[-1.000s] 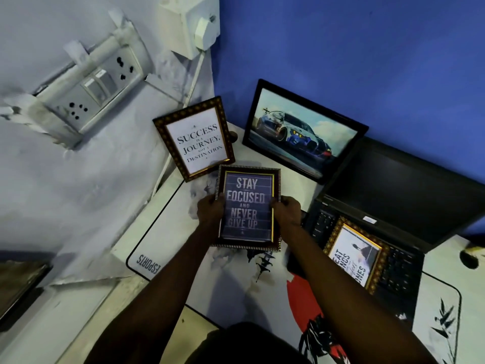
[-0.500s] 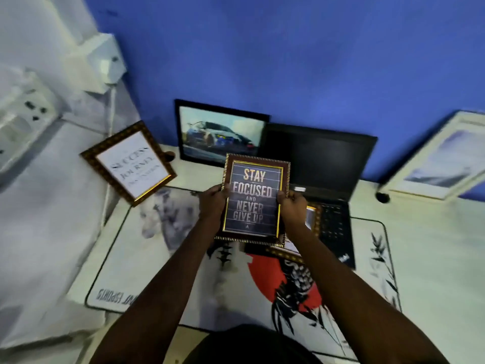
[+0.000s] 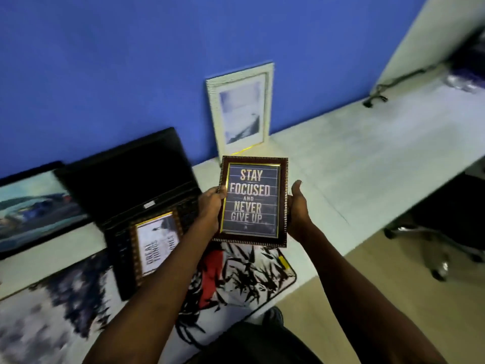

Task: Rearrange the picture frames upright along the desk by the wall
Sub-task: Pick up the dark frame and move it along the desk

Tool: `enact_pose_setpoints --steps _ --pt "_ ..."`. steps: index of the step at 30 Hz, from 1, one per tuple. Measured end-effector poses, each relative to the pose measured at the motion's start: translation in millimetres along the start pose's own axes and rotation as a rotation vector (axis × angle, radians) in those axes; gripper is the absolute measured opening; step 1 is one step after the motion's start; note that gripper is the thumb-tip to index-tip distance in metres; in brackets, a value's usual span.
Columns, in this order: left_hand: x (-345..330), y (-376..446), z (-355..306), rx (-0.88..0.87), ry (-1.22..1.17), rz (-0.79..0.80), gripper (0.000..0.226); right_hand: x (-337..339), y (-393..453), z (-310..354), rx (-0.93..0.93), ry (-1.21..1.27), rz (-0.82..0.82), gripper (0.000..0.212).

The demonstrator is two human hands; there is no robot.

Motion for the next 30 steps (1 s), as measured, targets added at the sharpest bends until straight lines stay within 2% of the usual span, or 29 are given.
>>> enact_pose_setpoints --steps 7,12,14,19,25,30 --pt "-111.3 6.1 8.0 0.013 0.071 0.091 0.021 90.0 -5.6 10.5 -0.136 0.191 0.176 0.096" --pt "-145.6 10.1 14.0 -0.033 0.151 0.132 0.021 127.0 10.2 8.8 -0.064 0.069 0.217 0.051" --pt "-155.3 10.3 17.9 -0.032 0.206 0.146 0.02 135.4 20.2 0.2 -0.048 -0.017 0.258 0.042" --pt "-162.8 21.1 35.6 -0.037 0.372 0.151 0.029 155.9 44.1 -15.3 0.02 -0.215 0.172 0.048" --pt "-161.8 35.6 59.3 -0.025 0.339 0.126 0.037 170.9 61.5 -25.2 0.078 -0.304 0.124 0.056" --pt "-164.9 30.2 62.7 -0.173 0.402 0.19 0.031 186.3 63.2 -39.7 0.096 -0.376 0.09 0.049"
Point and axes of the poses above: each hand's wrist, its own y-axis towards the middle knuckle, its own x-axis out of the back of the hand, z = x × y, the point moved 6 cm from there along y, towards the middle knuckle, and after that the axes turned 4 degrees about x, right-handed, at the moved point
